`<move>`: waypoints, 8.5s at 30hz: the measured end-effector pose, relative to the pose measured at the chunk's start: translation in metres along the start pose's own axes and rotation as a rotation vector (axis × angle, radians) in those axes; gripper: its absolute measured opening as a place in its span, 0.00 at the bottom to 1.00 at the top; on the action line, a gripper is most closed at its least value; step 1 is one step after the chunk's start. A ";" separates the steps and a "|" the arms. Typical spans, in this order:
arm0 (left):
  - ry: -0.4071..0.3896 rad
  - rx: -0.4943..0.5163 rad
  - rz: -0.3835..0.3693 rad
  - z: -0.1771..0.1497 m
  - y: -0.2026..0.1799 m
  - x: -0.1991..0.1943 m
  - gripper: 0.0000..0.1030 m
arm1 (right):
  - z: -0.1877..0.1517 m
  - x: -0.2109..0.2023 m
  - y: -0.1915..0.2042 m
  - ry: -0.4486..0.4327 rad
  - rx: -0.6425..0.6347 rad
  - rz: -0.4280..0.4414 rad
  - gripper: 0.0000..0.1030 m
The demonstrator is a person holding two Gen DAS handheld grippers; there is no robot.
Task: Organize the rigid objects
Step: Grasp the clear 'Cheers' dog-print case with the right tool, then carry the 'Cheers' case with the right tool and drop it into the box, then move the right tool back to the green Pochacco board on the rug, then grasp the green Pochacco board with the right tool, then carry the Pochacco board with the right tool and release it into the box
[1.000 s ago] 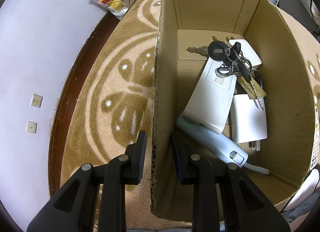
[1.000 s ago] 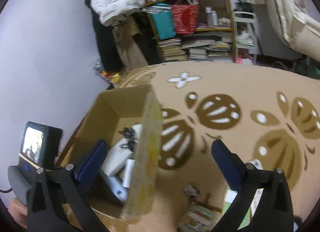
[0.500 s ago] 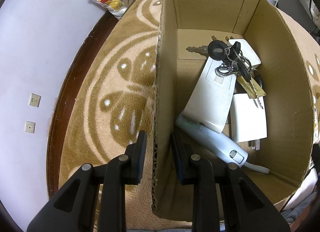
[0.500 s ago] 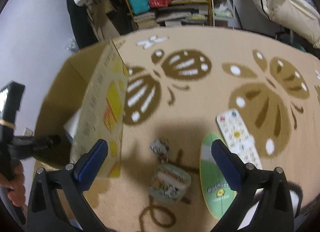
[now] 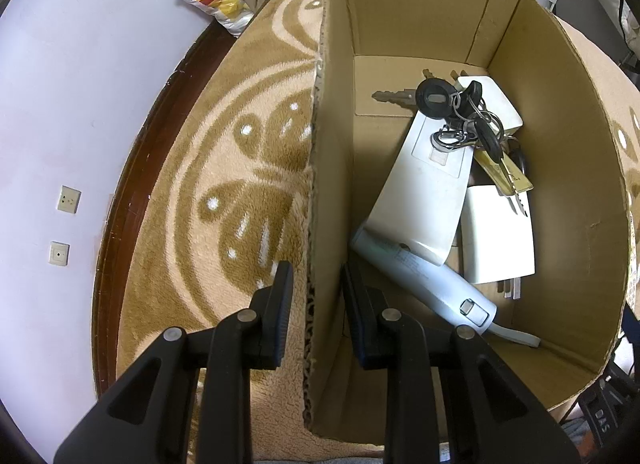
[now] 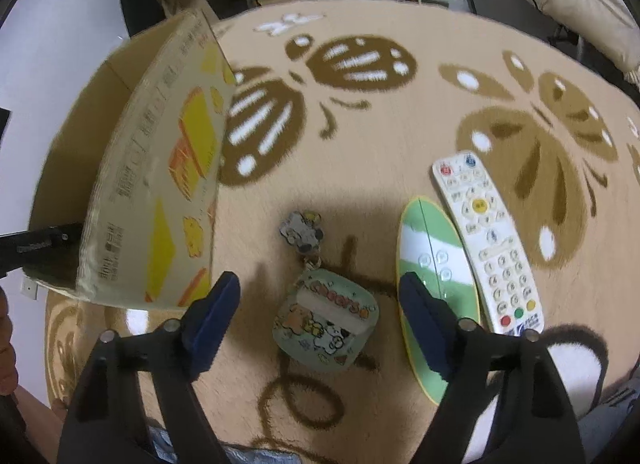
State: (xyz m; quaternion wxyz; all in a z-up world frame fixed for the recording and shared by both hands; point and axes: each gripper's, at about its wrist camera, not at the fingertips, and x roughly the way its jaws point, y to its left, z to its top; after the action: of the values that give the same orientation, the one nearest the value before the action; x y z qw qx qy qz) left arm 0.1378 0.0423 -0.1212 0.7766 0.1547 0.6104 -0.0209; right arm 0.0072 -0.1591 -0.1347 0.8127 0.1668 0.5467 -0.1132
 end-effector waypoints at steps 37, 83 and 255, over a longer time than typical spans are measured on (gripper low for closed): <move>0.002 -0.003 -0.005 0.000 0.001 0.000 0.24 | -0.006 0.030 0.009 0.083 -0.017 -0.045 0.63; 0.008 -0.036 -0.061 0.001 0.011 0.005 0.24 | 0.081 -0.057 0.126 -0.359 -0.212 0.141 0.63; 0.005 -0.014 -0.036 -0.001 0.007 -0.002 0.25 | 0.083 -0.093 0.048 -0.401 -0.150 0.135 0.55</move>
State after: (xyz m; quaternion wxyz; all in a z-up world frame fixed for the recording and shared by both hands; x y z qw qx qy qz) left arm 0.1376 0.0492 -0.1185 0.7756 0.1383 0.6152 -0.0299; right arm 0.0605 -0.1475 -0.0124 0.9210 0.1163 0.3687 -0.0487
